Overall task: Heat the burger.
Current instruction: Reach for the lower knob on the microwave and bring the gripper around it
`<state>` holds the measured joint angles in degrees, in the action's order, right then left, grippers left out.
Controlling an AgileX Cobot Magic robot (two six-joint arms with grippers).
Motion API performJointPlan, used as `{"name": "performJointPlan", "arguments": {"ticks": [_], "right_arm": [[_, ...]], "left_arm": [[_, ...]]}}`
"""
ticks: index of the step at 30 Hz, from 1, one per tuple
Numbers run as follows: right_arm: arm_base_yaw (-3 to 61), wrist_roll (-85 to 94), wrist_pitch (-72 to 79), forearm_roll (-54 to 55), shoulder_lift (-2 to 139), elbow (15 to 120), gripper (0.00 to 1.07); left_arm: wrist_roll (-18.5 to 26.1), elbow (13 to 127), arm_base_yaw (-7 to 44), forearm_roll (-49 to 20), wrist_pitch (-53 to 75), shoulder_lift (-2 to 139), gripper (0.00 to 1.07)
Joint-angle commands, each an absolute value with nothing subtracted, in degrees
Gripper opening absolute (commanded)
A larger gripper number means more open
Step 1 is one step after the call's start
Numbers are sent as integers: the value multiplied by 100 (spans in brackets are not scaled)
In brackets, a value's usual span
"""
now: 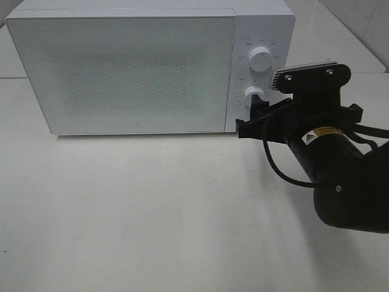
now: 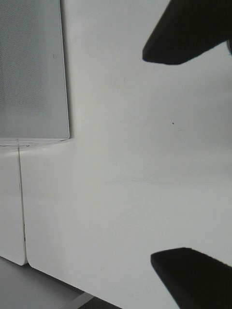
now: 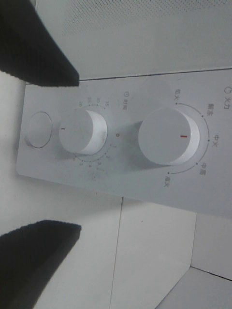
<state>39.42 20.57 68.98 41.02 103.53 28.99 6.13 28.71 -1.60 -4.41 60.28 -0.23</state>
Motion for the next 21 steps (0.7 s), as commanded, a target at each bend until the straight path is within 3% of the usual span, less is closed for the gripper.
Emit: {"name": "performJointPlan", "arguments": {"ticks": [1,21], "right_arm": [[3953,2143,7282,4120,10565,3197,74],[3587,2034,7065,4097,11568,4372,74]], "left_arm": [[619,2859,-138,-441,5953,-172,98],[619,2859,-138,-441,5953,-172,98]]}}
